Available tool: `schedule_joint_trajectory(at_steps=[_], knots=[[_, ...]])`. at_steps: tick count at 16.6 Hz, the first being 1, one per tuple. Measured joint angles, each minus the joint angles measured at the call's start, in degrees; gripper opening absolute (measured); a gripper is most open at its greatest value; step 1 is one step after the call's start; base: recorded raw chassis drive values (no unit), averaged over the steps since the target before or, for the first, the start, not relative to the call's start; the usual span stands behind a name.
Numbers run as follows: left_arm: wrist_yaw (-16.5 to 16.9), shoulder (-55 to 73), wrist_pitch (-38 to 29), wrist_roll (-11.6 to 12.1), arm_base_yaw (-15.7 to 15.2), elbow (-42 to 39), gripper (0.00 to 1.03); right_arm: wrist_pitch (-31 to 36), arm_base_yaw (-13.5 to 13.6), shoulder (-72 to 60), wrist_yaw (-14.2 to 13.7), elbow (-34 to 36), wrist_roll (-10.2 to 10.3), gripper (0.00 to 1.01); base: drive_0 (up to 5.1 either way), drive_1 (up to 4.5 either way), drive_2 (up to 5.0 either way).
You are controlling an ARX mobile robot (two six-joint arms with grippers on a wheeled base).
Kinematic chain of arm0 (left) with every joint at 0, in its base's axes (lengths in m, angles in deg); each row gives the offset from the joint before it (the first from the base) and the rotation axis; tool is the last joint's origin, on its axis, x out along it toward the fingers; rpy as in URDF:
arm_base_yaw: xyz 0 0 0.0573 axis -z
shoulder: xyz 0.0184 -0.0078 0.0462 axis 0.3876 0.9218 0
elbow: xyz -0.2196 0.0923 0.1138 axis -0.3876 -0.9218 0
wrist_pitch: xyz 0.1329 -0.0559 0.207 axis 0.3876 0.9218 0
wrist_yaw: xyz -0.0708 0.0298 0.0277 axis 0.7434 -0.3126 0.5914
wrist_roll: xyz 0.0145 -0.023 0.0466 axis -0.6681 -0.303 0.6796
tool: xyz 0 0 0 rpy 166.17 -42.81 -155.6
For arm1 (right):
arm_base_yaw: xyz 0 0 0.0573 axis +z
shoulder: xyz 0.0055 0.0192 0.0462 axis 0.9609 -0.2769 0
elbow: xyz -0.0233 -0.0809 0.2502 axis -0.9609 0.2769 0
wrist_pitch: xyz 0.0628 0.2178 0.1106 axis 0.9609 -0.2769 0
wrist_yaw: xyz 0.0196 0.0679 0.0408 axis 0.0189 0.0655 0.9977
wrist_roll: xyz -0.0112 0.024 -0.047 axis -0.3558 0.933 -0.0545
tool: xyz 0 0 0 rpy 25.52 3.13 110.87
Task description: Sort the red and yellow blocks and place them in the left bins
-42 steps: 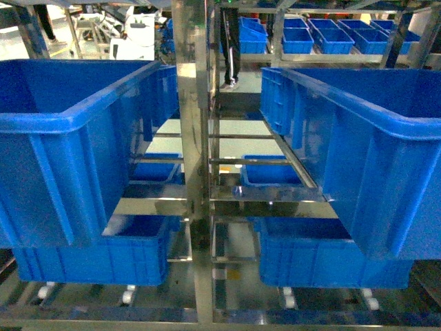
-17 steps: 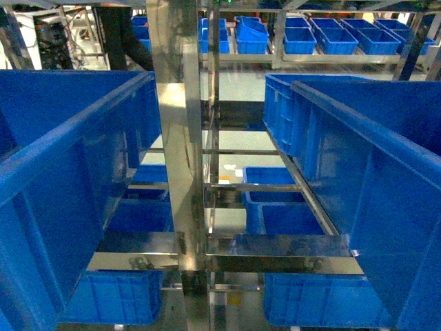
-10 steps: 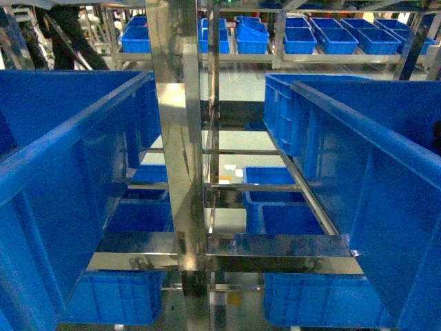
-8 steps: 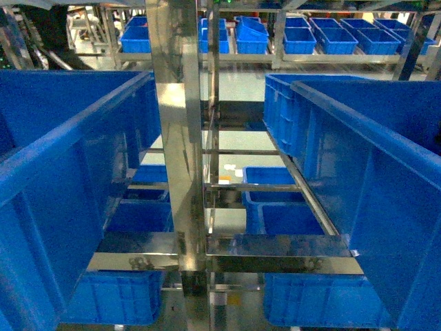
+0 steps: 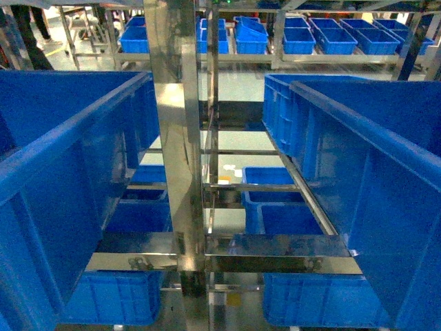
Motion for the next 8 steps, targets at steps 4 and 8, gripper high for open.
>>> schedule_joint_trajectory(at_steps=[4, 8], knots=[[-0.02, 0.00, 0.04, 0.00, -0.02, 0.00, 0.28, -4.96, 3.54, 12.79, 0.39, 1.46, 3.67, 0.98, 0.0, 0.00, 0.0], [-0.02, -0.02, 0.00, 0.00, 0.00, 0.00, 0.28, -15.52, 4.87, 25.14, -0.28, 0.02, 8.66, 0.98, 0.0, 0.00, 0.0]])
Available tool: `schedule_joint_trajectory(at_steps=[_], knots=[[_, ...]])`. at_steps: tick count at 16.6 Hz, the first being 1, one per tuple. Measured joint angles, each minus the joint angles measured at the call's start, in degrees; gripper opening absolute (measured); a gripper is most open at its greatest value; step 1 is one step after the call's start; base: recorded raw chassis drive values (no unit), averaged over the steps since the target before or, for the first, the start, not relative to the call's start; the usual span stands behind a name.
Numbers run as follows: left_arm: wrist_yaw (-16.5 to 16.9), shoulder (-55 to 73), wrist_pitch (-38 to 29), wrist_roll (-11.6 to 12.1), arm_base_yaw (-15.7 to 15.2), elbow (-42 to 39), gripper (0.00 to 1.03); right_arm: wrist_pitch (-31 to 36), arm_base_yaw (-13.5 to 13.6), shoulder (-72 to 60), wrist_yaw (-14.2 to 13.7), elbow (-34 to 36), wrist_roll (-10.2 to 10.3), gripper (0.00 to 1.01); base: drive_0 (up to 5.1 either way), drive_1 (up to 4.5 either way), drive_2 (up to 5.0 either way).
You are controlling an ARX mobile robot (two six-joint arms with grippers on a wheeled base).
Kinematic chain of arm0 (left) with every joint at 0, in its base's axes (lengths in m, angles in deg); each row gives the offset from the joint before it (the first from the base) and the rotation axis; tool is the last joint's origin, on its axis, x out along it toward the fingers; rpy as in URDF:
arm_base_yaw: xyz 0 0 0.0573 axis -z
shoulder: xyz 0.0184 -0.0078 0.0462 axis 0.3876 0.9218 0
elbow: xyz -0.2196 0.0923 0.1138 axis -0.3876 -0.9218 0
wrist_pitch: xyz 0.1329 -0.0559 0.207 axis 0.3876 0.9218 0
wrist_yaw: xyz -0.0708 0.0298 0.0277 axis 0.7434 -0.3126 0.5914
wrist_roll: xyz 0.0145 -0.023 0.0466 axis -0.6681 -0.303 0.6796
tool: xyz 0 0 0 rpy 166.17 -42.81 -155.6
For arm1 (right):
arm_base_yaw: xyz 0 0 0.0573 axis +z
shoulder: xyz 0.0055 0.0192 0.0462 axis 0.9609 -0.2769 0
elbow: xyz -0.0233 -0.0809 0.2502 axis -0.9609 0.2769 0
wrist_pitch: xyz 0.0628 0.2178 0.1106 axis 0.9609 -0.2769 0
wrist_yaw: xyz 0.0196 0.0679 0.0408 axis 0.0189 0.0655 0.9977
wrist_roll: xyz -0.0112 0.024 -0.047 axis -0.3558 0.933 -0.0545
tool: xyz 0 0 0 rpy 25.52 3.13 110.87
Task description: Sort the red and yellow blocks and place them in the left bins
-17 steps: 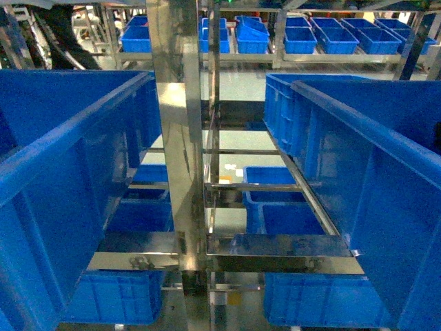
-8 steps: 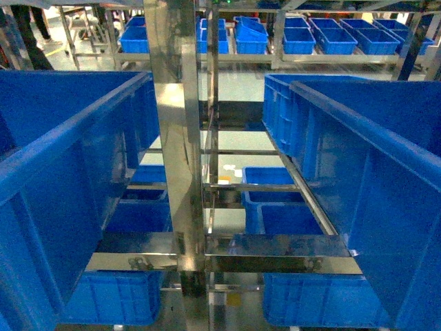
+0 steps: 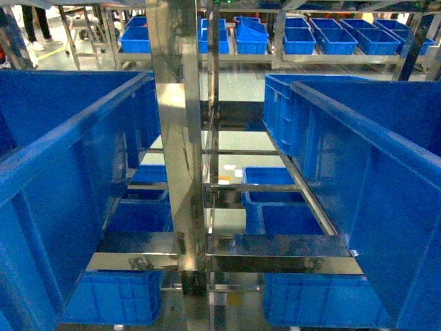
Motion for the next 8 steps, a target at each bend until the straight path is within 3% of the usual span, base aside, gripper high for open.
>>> schedule_joint_trajectory(at_steps=[3, 5, 6, 8], knots=[[0.00, 0.00, 0.00, 0.00, 0.00, 0.00, 0.28, -8.13, 1.44, 7.54, -1.07, -0.15, 0.66, 0.98, 0.0, 0.00, 0.0], [0.00, 0.00, 0.02, 0.00, 0.00, 0.00, 0.28, -13.84, 4.39, 12.35, -1.79, -0.26, 1.05, 0.98, 0.0, 0.00, 0.0], [0.00, 0.00, 0.00, 0.00, -0.02, 0.00, 0.28, -11.32, 5.29, 12.59, -4.63, -0.28, 0.13, 0.98, 0.0, 0.00, 0.0], [0.24, 0.00, -0.09, 0.00, -0.02, -0.02, 0.28, -11.93, 5.27, 11.56, -5.46, -0.24, -0.35, 0.98, 0.0, 0.00, 0.0]])
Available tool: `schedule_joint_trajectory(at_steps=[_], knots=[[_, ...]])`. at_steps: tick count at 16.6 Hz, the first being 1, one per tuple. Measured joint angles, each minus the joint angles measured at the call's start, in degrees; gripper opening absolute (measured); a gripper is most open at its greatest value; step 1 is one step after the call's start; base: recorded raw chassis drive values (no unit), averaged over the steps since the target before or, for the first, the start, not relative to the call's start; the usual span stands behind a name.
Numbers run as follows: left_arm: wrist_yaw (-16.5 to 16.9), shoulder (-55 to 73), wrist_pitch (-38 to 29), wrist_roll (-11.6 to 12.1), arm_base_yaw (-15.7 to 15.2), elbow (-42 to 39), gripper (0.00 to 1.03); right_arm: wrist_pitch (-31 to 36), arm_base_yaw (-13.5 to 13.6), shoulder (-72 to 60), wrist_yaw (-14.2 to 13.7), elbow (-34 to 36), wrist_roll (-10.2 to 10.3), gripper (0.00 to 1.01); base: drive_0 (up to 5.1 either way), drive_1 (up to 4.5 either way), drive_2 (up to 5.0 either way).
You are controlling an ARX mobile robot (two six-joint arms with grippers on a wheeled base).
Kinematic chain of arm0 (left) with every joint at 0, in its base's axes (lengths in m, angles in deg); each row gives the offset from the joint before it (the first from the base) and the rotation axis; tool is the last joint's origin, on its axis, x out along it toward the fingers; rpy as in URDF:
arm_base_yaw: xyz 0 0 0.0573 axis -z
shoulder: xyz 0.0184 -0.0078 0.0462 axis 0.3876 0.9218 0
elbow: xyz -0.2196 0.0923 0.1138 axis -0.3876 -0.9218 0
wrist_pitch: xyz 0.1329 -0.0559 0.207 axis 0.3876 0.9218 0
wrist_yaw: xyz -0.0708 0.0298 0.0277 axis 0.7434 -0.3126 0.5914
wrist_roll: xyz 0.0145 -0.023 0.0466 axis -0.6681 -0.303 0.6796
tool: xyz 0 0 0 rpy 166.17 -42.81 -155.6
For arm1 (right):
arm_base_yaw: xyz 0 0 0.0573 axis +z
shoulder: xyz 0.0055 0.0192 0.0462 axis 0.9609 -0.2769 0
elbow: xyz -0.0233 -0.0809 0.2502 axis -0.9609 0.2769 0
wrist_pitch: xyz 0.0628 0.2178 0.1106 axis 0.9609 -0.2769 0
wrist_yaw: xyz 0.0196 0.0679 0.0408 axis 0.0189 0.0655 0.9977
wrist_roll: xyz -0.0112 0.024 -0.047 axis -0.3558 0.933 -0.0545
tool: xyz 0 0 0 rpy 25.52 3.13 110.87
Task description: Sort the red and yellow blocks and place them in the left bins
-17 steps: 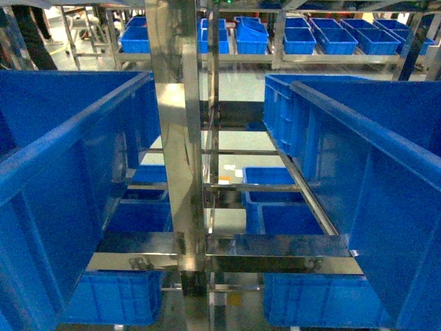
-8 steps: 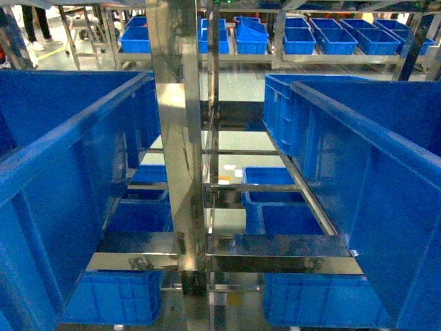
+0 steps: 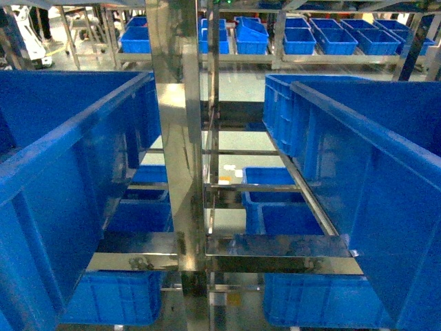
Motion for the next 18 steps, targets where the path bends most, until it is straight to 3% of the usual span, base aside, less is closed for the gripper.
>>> schedule_joint_trajectory(at_steps=[1, 6, 10, 15, 18], knots=[[-0.17, 0.02, -0.39, 0.48, -0.07, 0.00, 0.28, 0.04, 0.00, 0.07, 0.00, 0.00, -0.13, 0.98, 0.0, 0.00, 0.0], [-0.22, 9.99, -2.95, 7.43, -2.51, -3.76, 0.28, 0.13, 0.00, 0.31, 0.02, 0.00, -0.22, 0.98, 0.0, 0.00, 0.0], [0.68, 22.58, -9.51, 12.61, -5.92, 4.26, 0.28, 0.13, 0.00, 0.31, 0.00, 0.00, -0.24, 0.98, 0.0, 0.00, 0.0], [1.60, 42.73, -9.03, 25.62, -3.80, 21.73, 0.28, 0.13, 0.00, 0.31, 0.02, 0.00, -0.24, 0.98, 0.0, 0.00, 0.0], [1.18, 50.80, -5.86, 32.06, -5.05, 27.15, 0.28, 0.13, 0.00, 0.31, 0.02, 0.00, -0.24, 0.98, 0.0, 0.00, 0.0]])
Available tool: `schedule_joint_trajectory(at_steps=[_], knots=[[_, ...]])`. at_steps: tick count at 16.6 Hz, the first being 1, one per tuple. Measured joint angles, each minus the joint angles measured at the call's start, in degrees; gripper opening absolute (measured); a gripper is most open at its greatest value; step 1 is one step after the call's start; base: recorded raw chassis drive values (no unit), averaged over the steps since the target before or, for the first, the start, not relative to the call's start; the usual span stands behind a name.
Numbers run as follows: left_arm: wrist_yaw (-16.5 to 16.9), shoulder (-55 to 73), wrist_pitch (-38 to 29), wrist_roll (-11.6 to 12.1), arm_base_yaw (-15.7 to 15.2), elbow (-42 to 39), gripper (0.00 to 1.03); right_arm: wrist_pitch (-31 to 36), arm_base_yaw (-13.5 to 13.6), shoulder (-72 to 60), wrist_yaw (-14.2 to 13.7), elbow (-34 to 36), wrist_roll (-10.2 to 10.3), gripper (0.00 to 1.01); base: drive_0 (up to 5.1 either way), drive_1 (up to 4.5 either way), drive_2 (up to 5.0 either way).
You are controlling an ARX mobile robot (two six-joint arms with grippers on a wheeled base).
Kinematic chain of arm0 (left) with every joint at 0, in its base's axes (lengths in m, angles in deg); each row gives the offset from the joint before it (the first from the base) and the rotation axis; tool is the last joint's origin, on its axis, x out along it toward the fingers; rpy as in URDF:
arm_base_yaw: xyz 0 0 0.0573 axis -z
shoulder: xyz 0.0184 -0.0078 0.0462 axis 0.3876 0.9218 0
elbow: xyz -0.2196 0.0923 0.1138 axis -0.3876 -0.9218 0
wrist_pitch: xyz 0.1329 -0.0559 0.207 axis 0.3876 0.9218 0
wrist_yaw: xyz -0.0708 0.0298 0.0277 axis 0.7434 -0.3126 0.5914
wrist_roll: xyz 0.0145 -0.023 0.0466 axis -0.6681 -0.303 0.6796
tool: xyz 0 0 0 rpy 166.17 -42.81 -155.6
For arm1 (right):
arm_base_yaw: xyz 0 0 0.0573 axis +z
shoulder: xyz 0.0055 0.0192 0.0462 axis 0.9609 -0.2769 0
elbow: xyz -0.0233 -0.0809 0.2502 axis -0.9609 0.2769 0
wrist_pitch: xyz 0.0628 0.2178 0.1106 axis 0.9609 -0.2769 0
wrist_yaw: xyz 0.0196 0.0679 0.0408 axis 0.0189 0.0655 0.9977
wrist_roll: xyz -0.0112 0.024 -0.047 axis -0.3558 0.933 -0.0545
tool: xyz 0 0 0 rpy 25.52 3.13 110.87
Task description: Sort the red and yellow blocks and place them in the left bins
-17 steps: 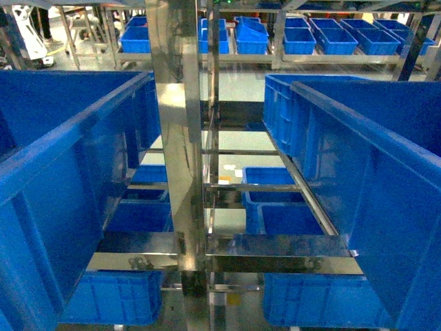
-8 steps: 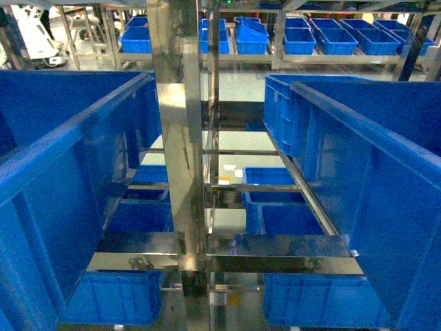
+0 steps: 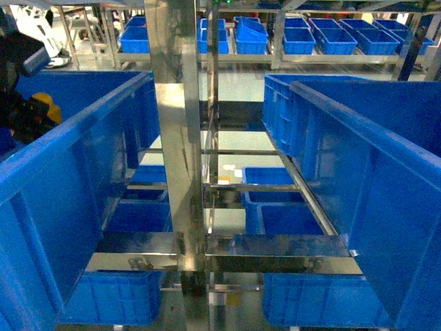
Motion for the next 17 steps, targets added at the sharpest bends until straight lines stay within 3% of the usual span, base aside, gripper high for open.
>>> schedule_joint_trajectory(at_steps=[2, 5, 8, 9, 10, 11, 17], knots=[[-1.68, 5.84, 0.98, 5.35, -2.62, 0.90, 0.28, 0.02, 0.00, 0.00, 0.00, 0.00, 0.00, 0.98, 0.0, 0.00, 0.0], [-0.98, 7.96, 1.99, 6.47, -4.87, 1.09, 0.28, 0.00, 0.00, 0.00, 0.00, 0.00, -0.02, 0.98, 0.0, 0.00, 0.0], [0.92, 5.79, -0.59, 5.42, -4.48, 0.96, 0.55, 0.00, 0.00, 0.00, 0.00, 0.00, -0.04, 0.98, 0.0, 0.00, 0.0], [0.90, 3.37, -2.36, 5.05, -3.78, -0.13, 0.67, 0.00, 0.00, 0.00, -0.02, 0.00, -0.09, 0.98, 0.0, 0.00, 0.0], [1.27, -2.10, -2.27, 3.17, -2.93, -2.23, 0.93, 0.00, 0.00, 0.02, 0.00, 0.00, -0.11, 0.98, 0.0, 0.00, 0.0], [1.64, -4.22, -2.99, 3.30, -2.29, -3.82, 1.00, -0.02, 0.00, 0.00, 0.00, 0.00, -0.11, 0.98, 0.0, 0.00, 0.0], [6.03, -16.28, 1.84, 3.17, -1.73, -13.84, 0.98, 0.00, 0.00, 0.00, 0.00, 0.00, -0.11, 0.98, 0.0, 0.00, 0.0]])
